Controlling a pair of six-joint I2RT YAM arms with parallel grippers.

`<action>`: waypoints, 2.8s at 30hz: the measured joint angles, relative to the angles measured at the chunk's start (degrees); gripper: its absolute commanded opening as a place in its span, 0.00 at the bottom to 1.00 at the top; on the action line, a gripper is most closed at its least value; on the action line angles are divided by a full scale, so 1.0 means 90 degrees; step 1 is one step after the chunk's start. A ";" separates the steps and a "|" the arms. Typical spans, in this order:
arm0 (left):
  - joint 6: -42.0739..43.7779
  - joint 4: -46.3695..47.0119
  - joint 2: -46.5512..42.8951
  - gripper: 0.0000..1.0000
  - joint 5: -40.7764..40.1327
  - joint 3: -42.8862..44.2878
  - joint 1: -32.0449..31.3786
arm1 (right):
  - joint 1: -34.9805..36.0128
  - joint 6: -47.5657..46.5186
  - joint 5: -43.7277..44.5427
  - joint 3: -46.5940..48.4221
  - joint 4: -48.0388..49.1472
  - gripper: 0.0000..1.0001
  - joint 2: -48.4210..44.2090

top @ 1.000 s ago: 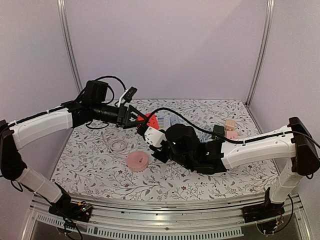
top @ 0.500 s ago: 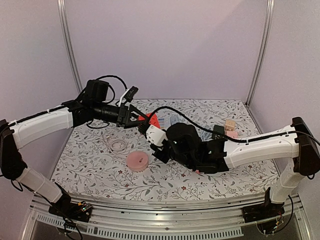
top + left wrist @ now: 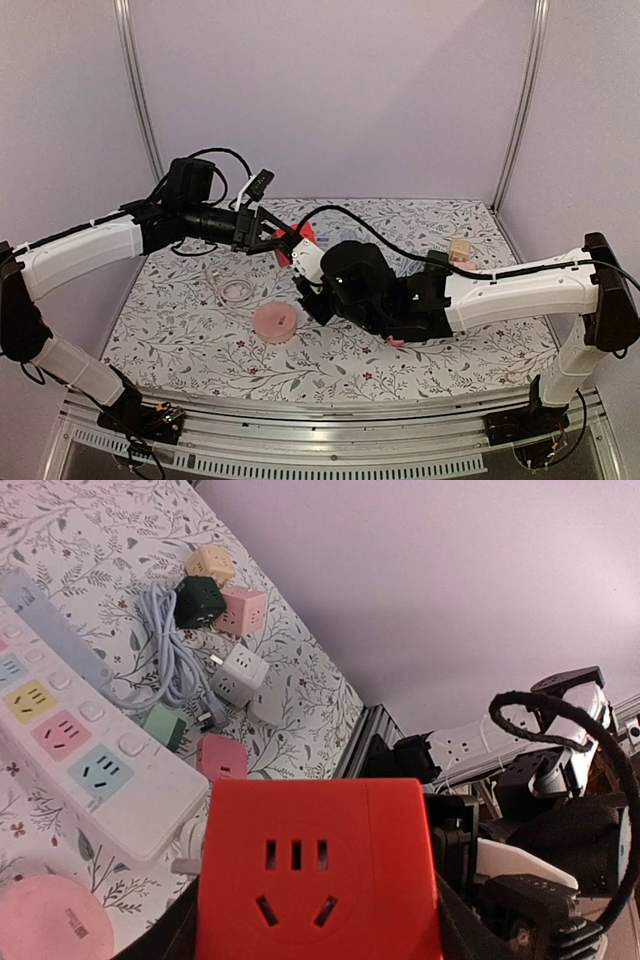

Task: Pull the plug off the socket
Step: Remove the plug from the socket, then place the plug at the center of the board.

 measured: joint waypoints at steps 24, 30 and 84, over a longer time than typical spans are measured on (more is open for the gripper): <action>0.0136 -0.0189 0.0000 0.00 0.0214 0.0000 0.0141 | -0.0012 -0.0957 -0.0923 -0.0291 0.0126 0.00 -0.0119; 0.0228 -0.0143 0.0002 0.00 0.0126 0.0000 0.0238 | 0.0051 -0.1404 -0.1411 -0.0415 -0.0032 0.00 -0.0347; 0.0476 -0.0313 -0.0357 0.00 -0.1197 -0.0056 0.0661 | -0.0012 0.2288 -0.0182 -0.1736 -0.0163 0.73 0.0151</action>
